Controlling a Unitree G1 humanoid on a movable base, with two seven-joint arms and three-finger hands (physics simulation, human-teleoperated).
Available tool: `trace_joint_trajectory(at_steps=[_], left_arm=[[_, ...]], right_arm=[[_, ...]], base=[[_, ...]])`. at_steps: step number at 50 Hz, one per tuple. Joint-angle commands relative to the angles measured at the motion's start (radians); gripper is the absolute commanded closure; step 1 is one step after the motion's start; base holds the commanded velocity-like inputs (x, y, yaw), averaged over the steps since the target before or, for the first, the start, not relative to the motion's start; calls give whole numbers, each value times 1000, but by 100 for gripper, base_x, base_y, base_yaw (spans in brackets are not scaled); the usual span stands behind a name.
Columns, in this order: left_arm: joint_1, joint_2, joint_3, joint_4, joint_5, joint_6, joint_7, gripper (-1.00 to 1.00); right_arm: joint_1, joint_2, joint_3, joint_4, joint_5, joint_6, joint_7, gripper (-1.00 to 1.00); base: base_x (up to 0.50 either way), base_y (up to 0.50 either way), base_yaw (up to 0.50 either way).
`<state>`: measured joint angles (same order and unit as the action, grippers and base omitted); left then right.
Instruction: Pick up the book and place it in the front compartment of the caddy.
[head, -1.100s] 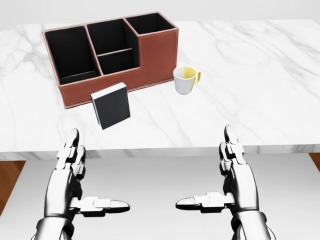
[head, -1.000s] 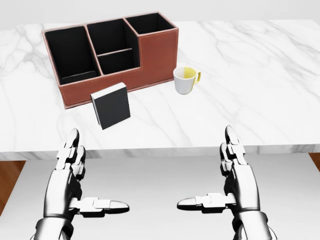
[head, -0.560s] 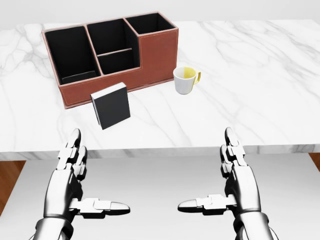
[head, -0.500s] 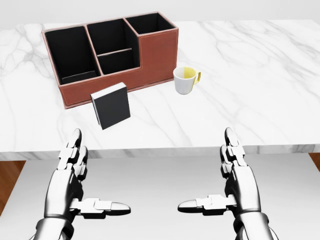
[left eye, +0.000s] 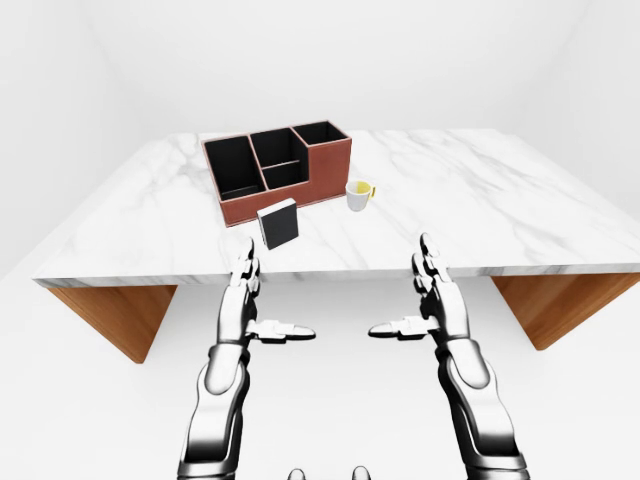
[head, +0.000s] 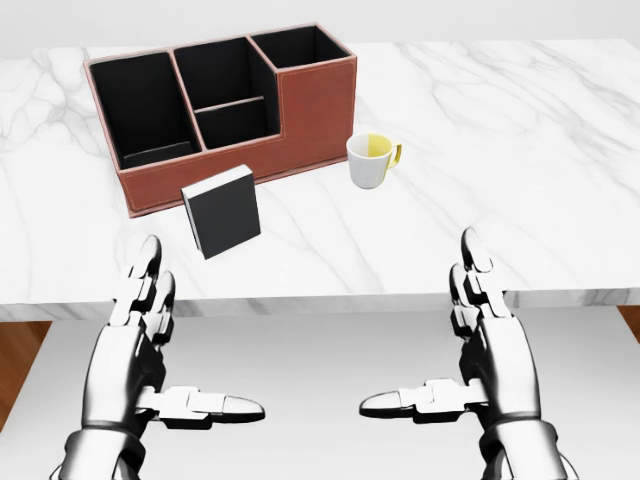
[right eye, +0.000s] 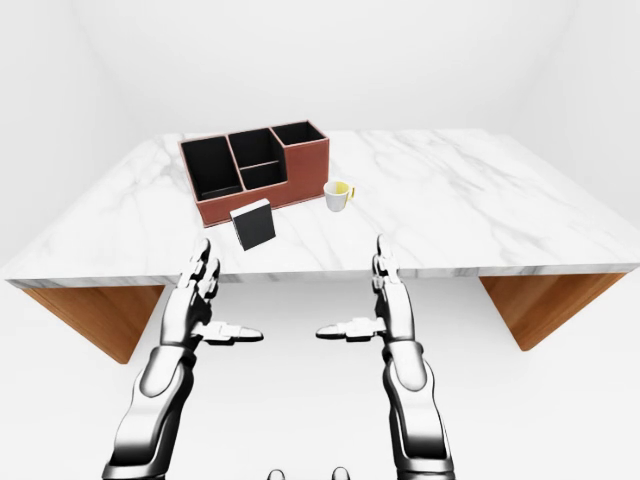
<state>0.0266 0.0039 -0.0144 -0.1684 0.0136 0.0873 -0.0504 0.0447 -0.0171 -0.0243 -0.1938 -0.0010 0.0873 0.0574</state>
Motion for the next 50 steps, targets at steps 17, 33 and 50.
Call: trace_joint_trajectory(at_steps=[17, 33, 50], left_arm=[[-54, 13, 19, -262, 9, 0, -12, -100], [-105, 29, 43, -417, 1, 0, -24, -100], [-148, 46, 55, -487, 2, 0, -29, -100]], right_arm=[[-44, -4, -2, -270, -28, 0, 9, -100], [-107, -19, -16, -367, -40, 0, 12, -100], [-239, -93, -86, -365, 14, 0, 28, -100]], base=[[0, 0, 0], [0, 0, 0], [0, 0, 0]])
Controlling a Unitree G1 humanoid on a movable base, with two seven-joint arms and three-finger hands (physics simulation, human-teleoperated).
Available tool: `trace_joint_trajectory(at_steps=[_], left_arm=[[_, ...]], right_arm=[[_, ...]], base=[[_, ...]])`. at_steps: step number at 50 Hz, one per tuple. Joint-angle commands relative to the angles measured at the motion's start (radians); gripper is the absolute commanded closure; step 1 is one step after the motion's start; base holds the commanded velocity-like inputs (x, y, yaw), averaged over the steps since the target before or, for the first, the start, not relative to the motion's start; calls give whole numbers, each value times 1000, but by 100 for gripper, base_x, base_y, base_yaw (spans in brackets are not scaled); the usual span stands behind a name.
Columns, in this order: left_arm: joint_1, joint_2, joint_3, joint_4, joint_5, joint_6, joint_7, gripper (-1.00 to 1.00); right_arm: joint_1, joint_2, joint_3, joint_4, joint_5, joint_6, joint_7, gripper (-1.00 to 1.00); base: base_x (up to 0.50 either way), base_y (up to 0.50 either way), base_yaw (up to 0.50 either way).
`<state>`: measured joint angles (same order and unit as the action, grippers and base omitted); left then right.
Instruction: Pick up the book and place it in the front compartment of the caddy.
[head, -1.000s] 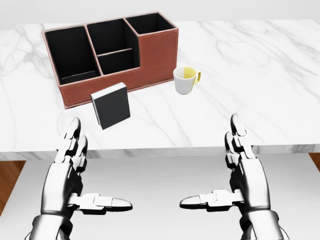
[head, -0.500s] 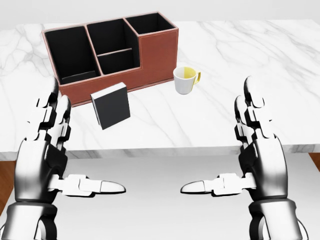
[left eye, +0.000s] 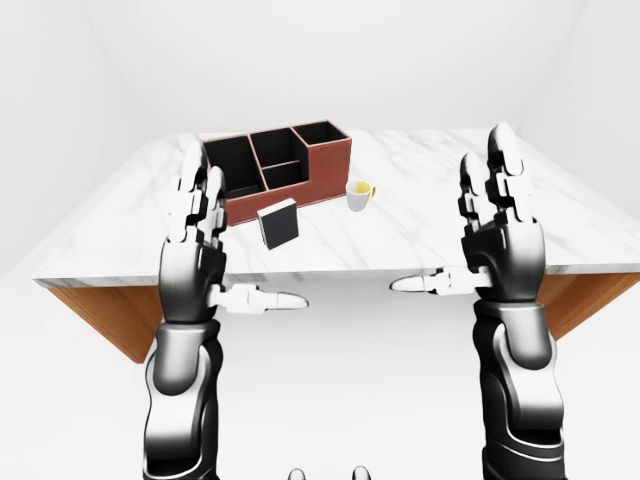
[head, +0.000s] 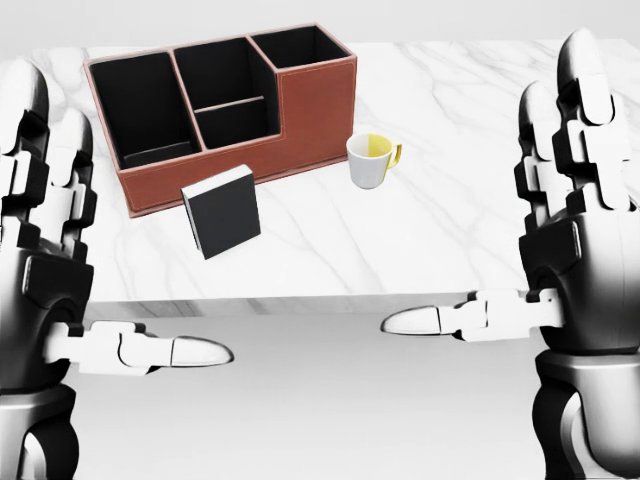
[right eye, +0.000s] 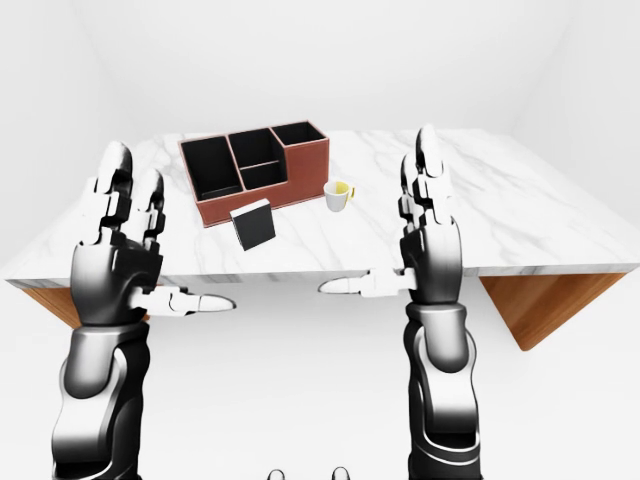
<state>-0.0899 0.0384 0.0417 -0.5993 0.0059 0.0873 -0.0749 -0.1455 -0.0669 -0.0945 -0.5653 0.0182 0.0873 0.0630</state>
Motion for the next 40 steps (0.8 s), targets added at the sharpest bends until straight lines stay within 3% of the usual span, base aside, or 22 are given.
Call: trace_joint_trajectory(at_steps=[1, 11, 20, 40], left_arm=[[-34, 12, -4, -63, 15, 0, -5, -100], [-43, 5, 6, -63, 23, 0, -13, -100], [-57, 6, 5, -48, 9, 0, 14, -100], [-75, 20, 36, -112, -30, 0, 13, -100]], right_arm=[[-51, -42, -21, 3, -7, 0, 26, -100], [-75, -51, -38, 53, -33, 0, 52, -100], [-4, -36, -27, 27, -40, 0, 103, -100], [-43, -50, -53, 9, -14, 0, 130, -100]], base=[[0, 0, 0], [0, 0, 0], [0, 0, 0], [0, 4, 0]])
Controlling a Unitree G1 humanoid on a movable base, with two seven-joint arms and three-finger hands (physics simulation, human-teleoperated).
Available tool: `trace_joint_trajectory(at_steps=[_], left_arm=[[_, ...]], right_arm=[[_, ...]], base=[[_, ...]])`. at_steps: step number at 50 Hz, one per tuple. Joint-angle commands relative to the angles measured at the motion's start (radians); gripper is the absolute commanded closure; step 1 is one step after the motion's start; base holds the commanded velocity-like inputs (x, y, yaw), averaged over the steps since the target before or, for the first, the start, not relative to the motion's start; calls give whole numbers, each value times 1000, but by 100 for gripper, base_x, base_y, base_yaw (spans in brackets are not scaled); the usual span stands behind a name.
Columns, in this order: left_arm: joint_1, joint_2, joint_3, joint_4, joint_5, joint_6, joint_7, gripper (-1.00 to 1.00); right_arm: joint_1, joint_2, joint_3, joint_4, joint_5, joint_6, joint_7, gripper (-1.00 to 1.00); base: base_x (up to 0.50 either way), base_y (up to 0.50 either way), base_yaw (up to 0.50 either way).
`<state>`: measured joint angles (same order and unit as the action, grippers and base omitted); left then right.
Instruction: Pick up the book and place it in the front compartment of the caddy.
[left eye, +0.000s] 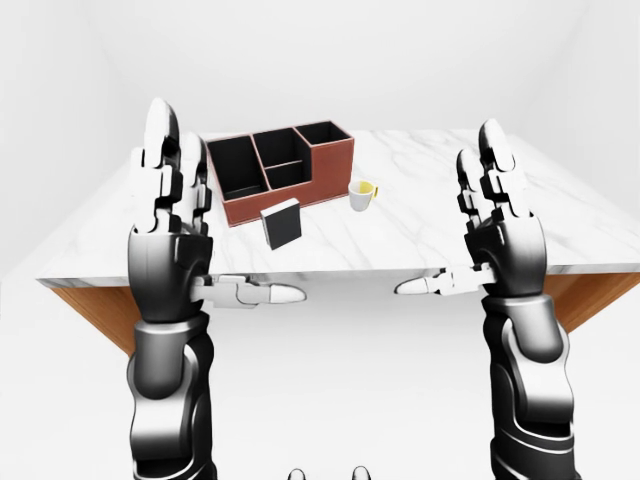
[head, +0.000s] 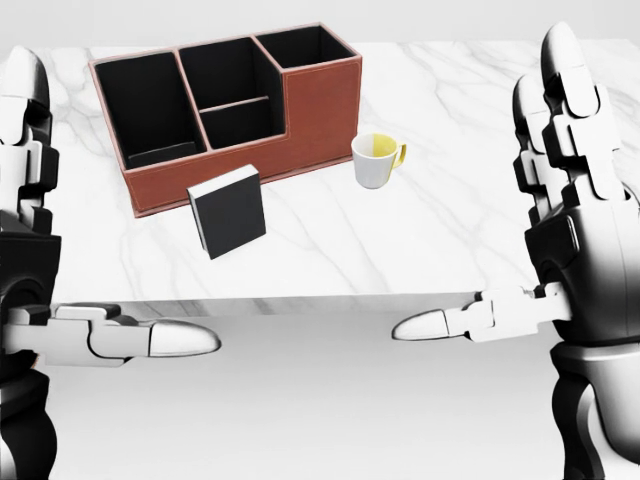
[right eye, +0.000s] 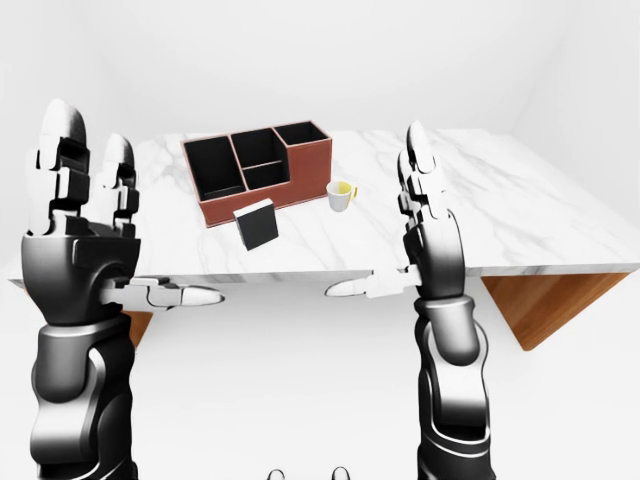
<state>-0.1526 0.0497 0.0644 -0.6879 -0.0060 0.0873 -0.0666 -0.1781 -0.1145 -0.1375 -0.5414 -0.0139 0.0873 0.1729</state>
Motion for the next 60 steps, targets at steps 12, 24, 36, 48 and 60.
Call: trace_joint_trajectory(at_steps=[12, 24, 36, 48, 60], left_arm=[[-16, 16, 21, -57, -21, 0, 3, -100], [-16, 13, 18, -65, -23, 0, 5, -100], [-20, 17, 23, -72, -29, 0, 6, -100], [-20, 16, 24, -71, -34, 0, 8, -100], [-16, 15, 21, -71, -35, 0, 8, -100]], right_arm=[[-23, -11, -22, -26, 45, 0, 18, -100], [-15, -10, -19, -36, 56, 0, 15, -100], [-25, -14, -25, -56, 60, 0, 13, -100], [-9, -11, -20, -69, 56, 0, 17, -100], [-12, -11, -29, -73, 79, 0, 17, -100]], base=[[0, 50, 0], [0, 50, 0], [0, 9, 0], [10, 0, 0], [50, 0, 0]])
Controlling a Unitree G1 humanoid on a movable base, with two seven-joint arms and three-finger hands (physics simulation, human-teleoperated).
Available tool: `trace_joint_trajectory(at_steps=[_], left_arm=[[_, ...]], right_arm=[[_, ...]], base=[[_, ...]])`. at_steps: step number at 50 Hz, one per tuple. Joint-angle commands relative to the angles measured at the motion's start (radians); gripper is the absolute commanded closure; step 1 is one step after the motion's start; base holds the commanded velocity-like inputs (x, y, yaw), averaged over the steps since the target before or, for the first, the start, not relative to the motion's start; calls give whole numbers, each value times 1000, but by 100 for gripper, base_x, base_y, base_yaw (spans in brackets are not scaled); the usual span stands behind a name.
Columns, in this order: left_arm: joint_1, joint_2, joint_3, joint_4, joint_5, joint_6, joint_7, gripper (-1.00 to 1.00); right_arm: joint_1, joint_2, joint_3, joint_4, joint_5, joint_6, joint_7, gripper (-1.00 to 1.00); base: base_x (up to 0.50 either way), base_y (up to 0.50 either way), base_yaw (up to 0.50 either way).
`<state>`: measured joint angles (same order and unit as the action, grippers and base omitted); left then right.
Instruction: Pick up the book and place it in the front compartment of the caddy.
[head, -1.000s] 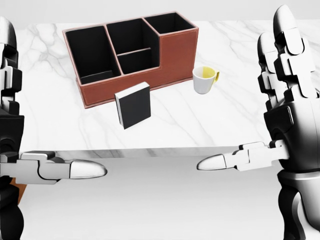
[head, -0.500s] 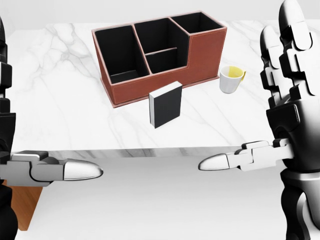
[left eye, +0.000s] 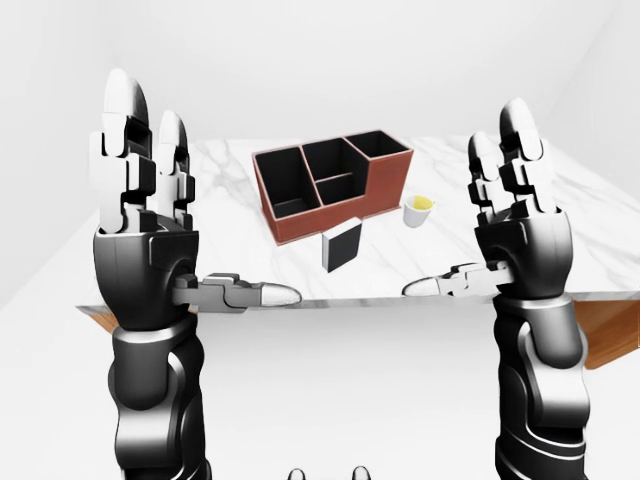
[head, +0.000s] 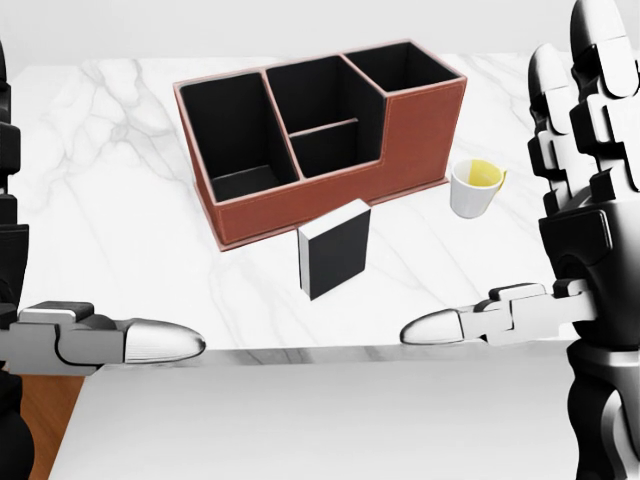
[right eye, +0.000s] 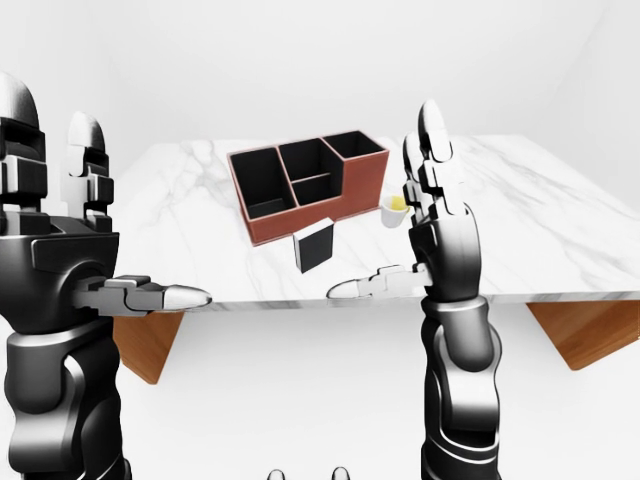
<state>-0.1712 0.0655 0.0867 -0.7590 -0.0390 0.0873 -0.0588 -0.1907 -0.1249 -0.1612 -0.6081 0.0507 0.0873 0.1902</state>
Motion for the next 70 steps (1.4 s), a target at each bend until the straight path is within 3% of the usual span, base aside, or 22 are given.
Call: trace_joint_trajectory(at_steps=[1, 15, 53, 70], left_arm=[[4, -1, -1, 3, -2, 0, 0, -100], [-5, -2, 3, -11, -14, 0, 3, -100], [-7, 0, 6, -31, -36, 0, 16, -100], [-6, 0, 7, -27, -40, 0, 16, -100]], right_arm=[[0, -1, -5, -2, 14, 0, -1, -100], [-1, -2, 5, 16, 3, 0, -9, -100], [28, 12, 4, -18, 20, 0, 37, -100], [27, 6, 5, -16, 31, 0, 29, -100]], base=[[50, 0, 0], [48, 0, 0], [1, 9, 0], [50, 0, 0]])
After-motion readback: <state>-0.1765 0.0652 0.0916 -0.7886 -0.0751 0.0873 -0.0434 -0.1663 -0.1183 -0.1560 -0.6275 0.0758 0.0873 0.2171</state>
